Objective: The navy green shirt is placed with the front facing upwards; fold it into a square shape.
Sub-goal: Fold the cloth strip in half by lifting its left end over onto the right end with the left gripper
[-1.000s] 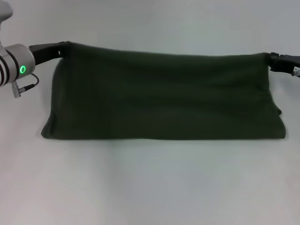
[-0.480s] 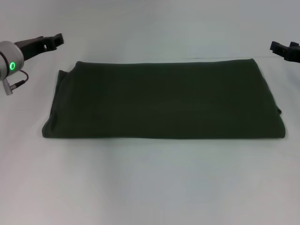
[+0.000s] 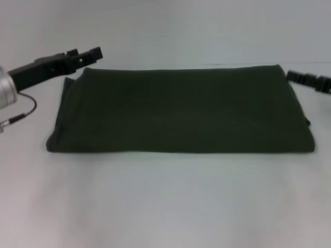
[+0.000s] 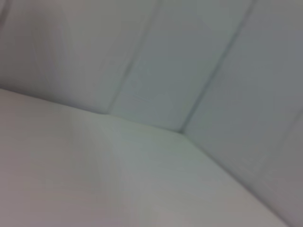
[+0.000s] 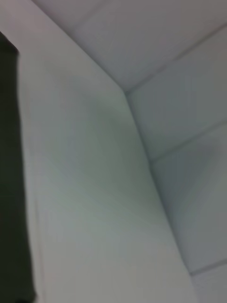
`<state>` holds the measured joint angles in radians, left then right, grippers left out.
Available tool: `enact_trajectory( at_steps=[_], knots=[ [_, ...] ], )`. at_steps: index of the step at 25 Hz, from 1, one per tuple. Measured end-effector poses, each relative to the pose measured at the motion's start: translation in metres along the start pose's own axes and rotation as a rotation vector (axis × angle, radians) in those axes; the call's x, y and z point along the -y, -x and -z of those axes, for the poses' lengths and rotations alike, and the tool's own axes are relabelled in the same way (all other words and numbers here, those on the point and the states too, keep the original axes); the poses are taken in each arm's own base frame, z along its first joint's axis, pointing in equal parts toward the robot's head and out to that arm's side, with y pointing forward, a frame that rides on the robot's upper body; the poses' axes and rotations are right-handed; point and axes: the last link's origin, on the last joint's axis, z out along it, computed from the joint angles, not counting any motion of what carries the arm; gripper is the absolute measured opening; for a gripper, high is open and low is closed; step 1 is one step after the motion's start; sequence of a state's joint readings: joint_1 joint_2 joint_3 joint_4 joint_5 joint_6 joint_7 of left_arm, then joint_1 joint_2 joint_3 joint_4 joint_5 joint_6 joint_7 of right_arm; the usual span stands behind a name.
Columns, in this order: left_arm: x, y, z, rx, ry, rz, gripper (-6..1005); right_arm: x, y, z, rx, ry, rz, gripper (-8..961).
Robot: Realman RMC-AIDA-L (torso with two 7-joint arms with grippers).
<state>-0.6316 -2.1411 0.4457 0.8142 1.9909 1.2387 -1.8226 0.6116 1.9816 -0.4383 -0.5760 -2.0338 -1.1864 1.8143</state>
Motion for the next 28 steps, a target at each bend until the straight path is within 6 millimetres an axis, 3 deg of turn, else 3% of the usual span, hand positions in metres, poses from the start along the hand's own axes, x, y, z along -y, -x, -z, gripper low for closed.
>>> enact_trajectory(
  at_steps=[4, 8, 21, 28],
  knots=[
    [-0.002, 0.013, 0.018, -0.019, 0.034, 0.02, 823, -0.011, -0.015, 0.0, -0.045, 0.052, 0.001, 815],
    [0.002, 0.025, 0.033, -0.007, 0.025, 0.036, 831, -0.01, -0.022, 0.004, -0.063, 0.046, 0.004, 814],
    [0.022, 0.071, 0.069, 0.098, -0.096, 0.108, 831, 0.009, -0.032, 0.032, -0.216, -0.004, -0.11, 810],
    [0.029, 0.082, 0.079, 0.146, -0.143, 0.103, 830, 0.025, -0.042, 0.051, -0.238, -0.072, -0.169, 808]
  ],
)
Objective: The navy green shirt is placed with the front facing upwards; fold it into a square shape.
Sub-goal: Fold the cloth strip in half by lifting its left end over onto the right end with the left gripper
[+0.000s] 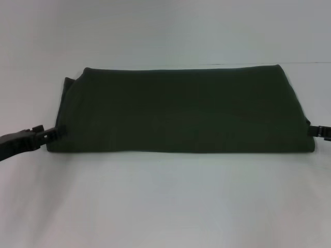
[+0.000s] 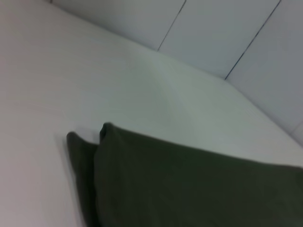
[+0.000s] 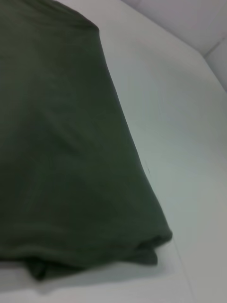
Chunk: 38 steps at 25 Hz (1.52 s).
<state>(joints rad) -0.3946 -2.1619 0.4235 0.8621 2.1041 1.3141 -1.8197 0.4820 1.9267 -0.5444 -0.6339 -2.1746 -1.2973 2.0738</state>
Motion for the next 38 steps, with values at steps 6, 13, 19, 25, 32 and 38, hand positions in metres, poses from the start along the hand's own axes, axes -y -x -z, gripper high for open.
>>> enact_trajectory(
  at_steps=[6, 13, 19, 25, 32, 38],
  knots=[
    [0.004, 0.002, -0.006, 0.039, -0.038, -0.021, 830, 0.006, -0.004, 0.004, 0.017, -0.017, -0.018, 808],
    [0.011, 0.007, -0.014, 0.048, -0.098, -0.019, 831, 0.006, -0.008, 0.004, 0.021, -0.018, -0.027, 809],
    [0.013, 0.01, -0.025, 0.077, -0.132, -0.035, 830, 0.006, -0.008, 0.004, 0.024, -0.017, -0.029, 809],
    [0.012, 0.011, -0.029, 0.087, -0.134, -0.043, 831, 0.007, -0.007, 0.004, 0.027, -0.02, -0.03, 808],
    [0.01, 0.012, -0.032, 0.107, -0.134, -0.05, 832, 0.008, -0.007, 0.005, 0.038, -0.025, -0.033, 808],
    [0.014, 0.009, -0.032, 0.112, -0.165, -0.028, 721, 0.008, -0.007, 0.005, 0.042, -0.025, -0.036, 809]
  ],
)
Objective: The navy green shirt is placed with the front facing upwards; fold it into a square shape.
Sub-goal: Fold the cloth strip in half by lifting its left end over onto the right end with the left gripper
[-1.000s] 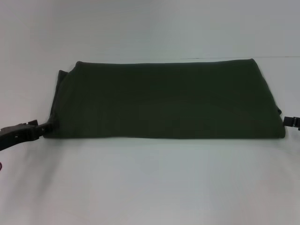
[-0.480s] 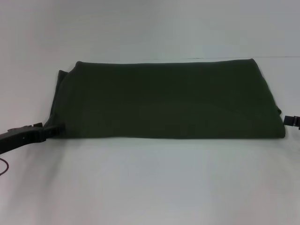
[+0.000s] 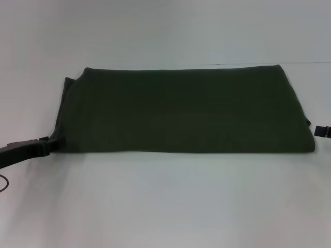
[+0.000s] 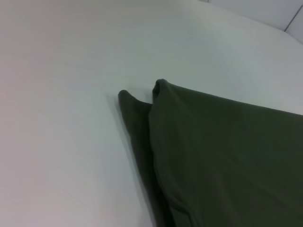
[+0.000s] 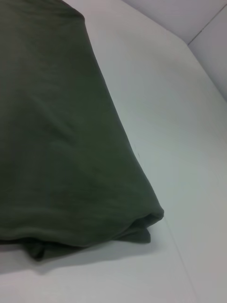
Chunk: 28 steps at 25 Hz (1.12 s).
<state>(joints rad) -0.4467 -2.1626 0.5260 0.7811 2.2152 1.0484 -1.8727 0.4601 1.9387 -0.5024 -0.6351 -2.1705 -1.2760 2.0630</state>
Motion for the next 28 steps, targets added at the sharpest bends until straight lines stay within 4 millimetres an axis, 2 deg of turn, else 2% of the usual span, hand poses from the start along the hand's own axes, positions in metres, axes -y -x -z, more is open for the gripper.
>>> enact_trajectory(
  at_steps=[15, 24, 28],
  knots=[
    [0.0011, -0.0007, -0.0023, 0.018, -0.016, -0.013, 73, 0.0043, -0.004, 0.004, 0.001, -0.011, -0.012, 809],
    [0.0012, -0.0017, -0.0006, 0.015, -0.012, -0.014, 12, 0.006, -0.0054, 0.0022, -0.004, -0.025, -0.012, 806],
    [0.001, -0.0038, 0.0016, 0.013, -0.007, -0.015, -1, 0.0016, -0.0046, -0.0053, 0.0, -0.019, -0.009, 805]
  ],
)
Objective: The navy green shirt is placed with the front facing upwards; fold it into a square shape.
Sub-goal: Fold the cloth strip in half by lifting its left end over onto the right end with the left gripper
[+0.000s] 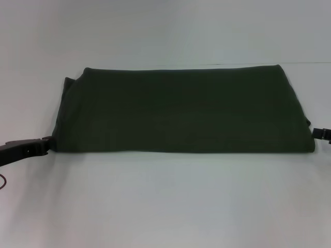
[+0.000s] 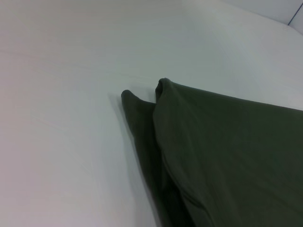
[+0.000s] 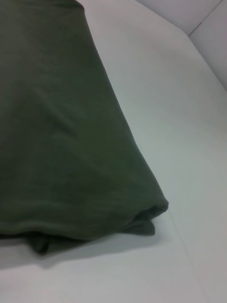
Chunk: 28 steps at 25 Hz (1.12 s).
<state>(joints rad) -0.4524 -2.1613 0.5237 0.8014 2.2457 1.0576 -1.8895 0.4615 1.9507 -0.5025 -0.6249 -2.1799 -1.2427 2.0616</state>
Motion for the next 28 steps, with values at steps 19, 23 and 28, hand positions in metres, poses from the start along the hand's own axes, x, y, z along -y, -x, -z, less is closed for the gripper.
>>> enact_trajectory(
  at_steps=[19, 23, 28],
  knots=[
    [0.0, -0.004, 0.001, -0.001, 0.002, -0.012, 0, -0.017, -0.006, -0.032, -0.023, 0.007, 0.009, 664],
    [0.001, -0.005, 0.001, -0.001, 0.0, -0.012, 0, -0.017, -0.006, -0.032, -0.027, 0.008, 0.012, 502],
    [0.001, -0.005, 0.001, -0.001, -0.002, -0.013, -1, -0.014, -0.007, -0.029, -0.022, -0.002, 0.006, 325]
  ],
)
